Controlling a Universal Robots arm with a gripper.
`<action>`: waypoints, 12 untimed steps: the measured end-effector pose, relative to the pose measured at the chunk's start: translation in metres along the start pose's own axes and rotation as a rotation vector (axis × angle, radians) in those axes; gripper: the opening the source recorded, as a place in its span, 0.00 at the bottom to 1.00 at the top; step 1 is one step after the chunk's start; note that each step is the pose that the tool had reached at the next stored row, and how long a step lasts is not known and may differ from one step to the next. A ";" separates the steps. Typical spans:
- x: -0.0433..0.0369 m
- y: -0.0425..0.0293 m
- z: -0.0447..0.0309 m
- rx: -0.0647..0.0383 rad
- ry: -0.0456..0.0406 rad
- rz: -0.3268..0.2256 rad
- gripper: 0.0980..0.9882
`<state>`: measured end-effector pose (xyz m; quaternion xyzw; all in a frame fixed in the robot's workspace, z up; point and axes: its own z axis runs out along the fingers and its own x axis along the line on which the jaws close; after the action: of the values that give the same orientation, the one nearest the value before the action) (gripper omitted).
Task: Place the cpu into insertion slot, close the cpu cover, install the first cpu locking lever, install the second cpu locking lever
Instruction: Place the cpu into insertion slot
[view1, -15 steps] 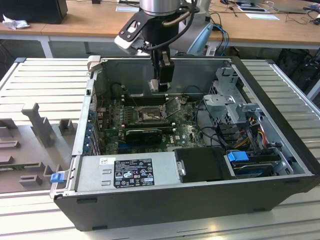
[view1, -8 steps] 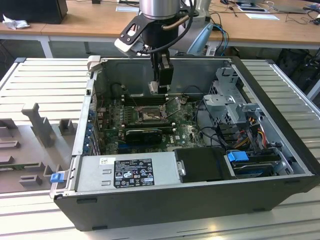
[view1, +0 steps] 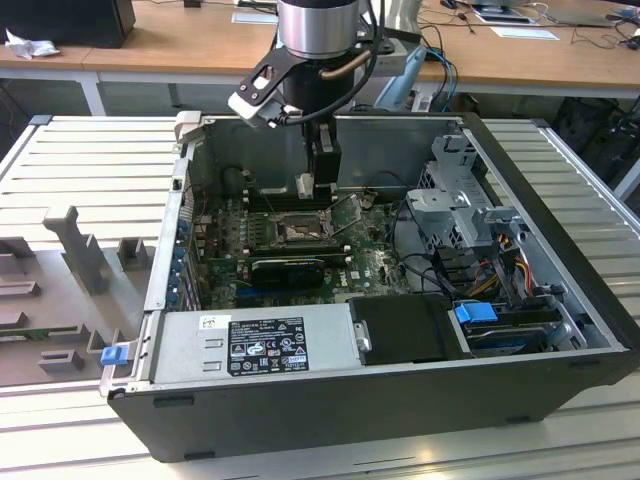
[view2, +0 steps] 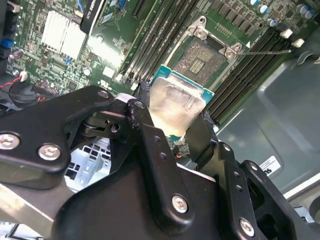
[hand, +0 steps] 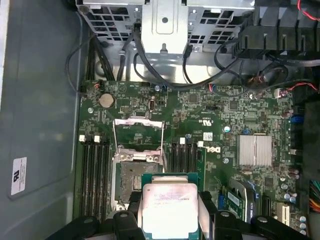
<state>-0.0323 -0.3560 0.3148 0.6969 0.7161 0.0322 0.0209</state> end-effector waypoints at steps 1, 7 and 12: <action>-0.0001 -0.0002 0.0011 0.000 0.0014 0.002 0.49; -0.0001 -0.0010 0.0103 0.000 0.0002 0.009 0.49; 0.0001 -0.0018 0.0159 0.000 0.0001 0.009 0.49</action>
<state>-0.0329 -0.3556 0.2988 0.7003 0.7129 0.0323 0.0205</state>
